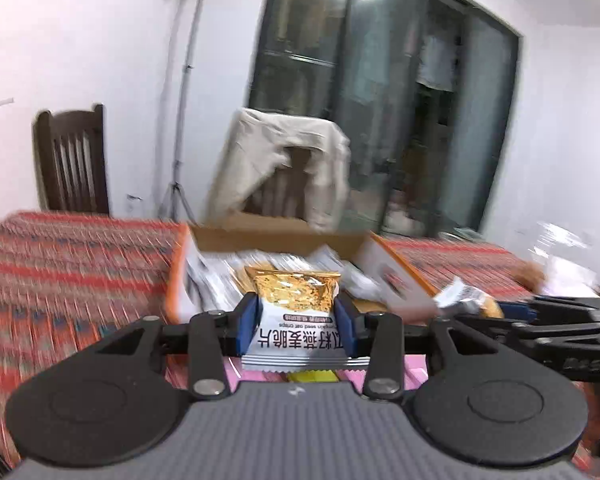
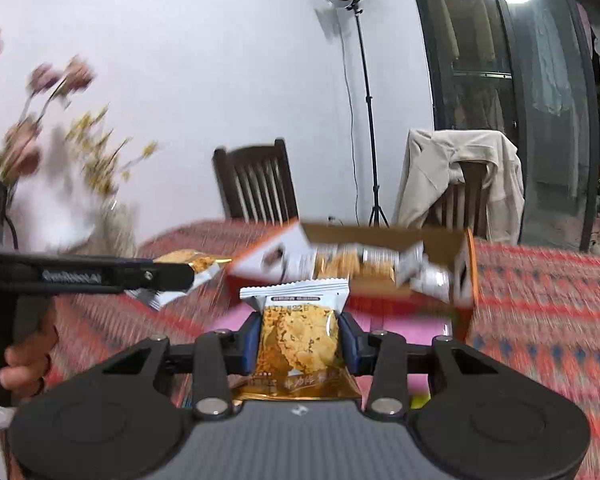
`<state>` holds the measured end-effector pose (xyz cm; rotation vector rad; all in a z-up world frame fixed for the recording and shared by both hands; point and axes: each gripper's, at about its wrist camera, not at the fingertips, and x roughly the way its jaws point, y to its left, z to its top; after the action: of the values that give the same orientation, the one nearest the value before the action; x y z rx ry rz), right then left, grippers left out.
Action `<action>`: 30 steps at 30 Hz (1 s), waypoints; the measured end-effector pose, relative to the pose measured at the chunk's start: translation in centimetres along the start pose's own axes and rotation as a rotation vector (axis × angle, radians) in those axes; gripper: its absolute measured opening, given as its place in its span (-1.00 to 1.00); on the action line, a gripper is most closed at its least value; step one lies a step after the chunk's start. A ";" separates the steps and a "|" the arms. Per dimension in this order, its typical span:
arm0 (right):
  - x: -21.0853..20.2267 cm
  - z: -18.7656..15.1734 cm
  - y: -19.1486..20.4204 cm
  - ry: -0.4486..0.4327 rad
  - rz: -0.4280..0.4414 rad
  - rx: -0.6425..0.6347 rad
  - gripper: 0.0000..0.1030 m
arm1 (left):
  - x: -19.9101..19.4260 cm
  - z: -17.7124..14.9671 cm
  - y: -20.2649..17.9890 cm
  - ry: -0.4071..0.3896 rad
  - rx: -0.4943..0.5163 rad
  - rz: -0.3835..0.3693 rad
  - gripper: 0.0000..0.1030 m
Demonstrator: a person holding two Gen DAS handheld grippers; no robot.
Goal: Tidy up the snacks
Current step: 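Carry both gold packets into the cardboard box and open both tools, then withdraw both tools from the box back toward the snack pile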
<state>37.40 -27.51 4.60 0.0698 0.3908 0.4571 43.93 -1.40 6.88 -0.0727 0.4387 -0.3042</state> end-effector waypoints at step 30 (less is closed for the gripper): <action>16.4 7.4 -4.0 0.174 0.021 0.142 0.22 | 2.4 2.7 5.1 0.035 0.013 0.074 0.76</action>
<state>55.46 -23.67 5.03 0.1728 0.5939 0.4576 48.57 2.75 7.64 -0.0387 0.4729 -0.2356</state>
